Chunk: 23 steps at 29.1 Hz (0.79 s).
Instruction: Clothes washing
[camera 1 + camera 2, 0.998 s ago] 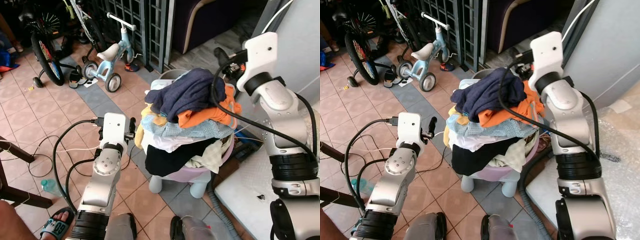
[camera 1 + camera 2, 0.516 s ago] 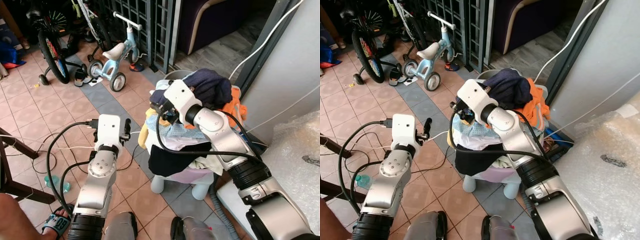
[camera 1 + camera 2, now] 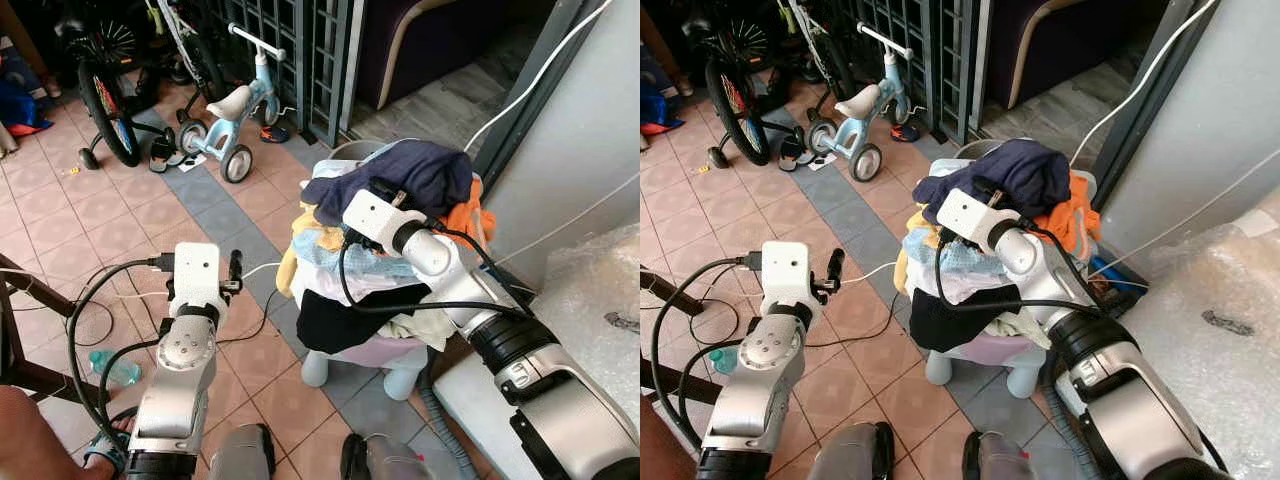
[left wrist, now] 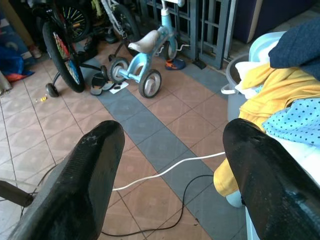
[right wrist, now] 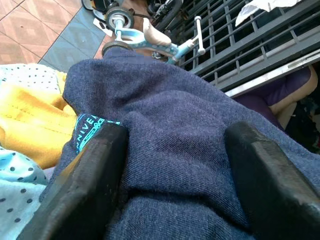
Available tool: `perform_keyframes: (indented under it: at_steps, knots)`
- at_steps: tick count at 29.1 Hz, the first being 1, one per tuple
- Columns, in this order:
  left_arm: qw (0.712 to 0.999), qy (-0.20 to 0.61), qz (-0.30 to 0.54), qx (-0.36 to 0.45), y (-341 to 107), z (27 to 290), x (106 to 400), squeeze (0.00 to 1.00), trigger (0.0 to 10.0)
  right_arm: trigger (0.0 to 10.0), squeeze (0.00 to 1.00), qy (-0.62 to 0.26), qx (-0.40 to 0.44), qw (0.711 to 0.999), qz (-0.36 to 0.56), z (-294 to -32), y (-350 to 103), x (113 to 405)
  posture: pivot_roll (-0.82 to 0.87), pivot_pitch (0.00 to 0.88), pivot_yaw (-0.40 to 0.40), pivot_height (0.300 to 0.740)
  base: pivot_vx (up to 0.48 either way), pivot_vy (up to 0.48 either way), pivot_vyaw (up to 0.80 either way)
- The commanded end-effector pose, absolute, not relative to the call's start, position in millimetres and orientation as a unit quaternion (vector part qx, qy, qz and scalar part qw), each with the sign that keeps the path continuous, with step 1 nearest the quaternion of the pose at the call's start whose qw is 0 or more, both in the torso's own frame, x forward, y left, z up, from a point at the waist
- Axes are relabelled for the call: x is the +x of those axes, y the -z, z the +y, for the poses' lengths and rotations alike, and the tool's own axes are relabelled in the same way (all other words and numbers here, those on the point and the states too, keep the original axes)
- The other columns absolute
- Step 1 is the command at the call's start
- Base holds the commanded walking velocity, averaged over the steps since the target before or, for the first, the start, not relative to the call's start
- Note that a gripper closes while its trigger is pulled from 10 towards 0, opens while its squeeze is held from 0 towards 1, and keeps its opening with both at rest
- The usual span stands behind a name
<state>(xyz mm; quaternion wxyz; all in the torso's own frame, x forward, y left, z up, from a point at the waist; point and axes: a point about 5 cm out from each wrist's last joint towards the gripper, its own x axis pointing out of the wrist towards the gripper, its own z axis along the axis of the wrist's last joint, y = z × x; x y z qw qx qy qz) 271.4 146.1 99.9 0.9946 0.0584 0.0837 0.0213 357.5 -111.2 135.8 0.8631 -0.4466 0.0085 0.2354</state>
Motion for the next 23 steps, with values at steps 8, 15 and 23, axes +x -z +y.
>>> perform_keyframes:
  at_steps: [8, 15, 23]
  knots:
    - [0.995, -0.011, 0.085, 0.059, -101.7, 141.5, 272.3, 0.0, 10.0, 0.0, 0.0, -0.239, -0.438, 0.866, 0.034, -120.8, -119.4, 349.9, 0.01, 0.129, -0.001, 0.74, 0.0, 0.0, 0.0]
    - [0.997, 0.008, 0.073, 0.023, -103.5, 137.1, 271.8, 0.0, 10.0, 0.0, 0.0, -0.215, -0.375, 0.899, 0.067, -130.0, -109.9, 347.1, 0.0, 0.129, -0.003, 0.74, 0.0, 0.0, 0.0]
    - [0.997, 0.03, 0.069, 0.017, -103.8, 131.7, 272.5, 0.0, 10.0, 0.0, 0.0, -0.156, -0.264, 0.949, 0.075, -138.5, -112.3, 348.7, 0.0, 0.133, 0.002, 0.74, 0.0, 0.0, 0.0]
